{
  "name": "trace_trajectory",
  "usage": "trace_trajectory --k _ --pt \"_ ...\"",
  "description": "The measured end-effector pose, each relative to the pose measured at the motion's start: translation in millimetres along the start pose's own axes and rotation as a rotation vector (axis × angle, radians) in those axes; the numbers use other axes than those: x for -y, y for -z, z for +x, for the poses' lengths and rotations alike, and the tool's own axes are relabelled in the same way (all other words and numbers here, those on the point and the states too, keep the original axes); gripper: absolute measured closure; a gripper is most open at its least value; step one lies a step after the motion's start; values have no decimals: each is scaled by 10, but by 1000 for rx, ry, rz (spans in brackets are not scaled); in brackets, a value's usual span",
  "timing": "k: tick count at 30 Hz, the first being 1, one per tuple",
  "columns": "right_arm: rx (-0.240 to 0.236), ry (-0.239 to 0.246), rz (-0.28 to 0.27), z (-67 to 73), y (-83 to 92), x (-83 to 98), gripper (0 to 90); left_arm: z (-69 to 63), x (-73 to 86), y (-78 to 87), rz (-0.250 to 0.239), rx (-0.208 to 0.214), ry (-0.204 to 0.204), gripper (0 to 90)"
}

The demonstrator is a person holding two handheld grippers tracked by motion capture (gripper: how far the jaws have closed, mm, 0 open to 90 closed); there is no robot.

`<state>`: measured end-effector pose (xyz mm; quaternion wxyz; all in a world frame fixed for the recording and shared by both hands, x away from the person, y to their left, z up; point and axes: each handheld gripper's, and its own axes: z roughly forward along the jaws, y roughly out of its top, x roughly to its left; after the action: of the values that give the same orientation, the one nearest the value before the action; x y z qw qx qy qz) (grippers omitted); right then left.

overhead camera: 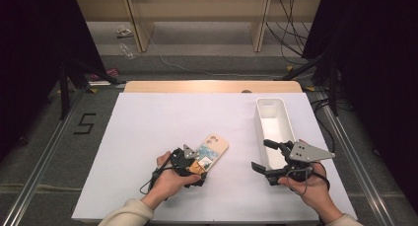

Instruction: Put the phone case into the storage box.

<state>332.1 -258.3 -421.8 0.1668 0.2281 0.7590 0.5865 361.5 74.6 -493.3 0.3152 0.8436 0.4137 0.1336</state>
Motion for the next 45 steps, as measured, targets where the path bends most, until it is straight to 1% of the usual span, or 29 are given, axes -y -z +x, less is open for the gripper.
trace_trajectory --k 12,15,17,18,25,34,45 --pt "3 -1 0 -2 0 1 155 4 -6 24 1 4 8 110" --pt "3 -4 -1 -2 -1 2 155 0 -11 39 5 -3 -5 110" --pt "4 -4 -1 -4 0 2 155 1 -13 41 5 -2 -6 111" --pt "4 -5 -1 -4 -1 3 155 -1 -15 46 -2 1 2 111" --pt "5 -10 -2 -7 0 4 155 6 -49 115 -25 -2 3 113" --pt "8 -12 -9 -6 1 0 155 28 -69 213 -54 -16 3 113" --pt "7 -22 -14 11 -9 -29 156 59 -68 407 -102 -28 -14 113"
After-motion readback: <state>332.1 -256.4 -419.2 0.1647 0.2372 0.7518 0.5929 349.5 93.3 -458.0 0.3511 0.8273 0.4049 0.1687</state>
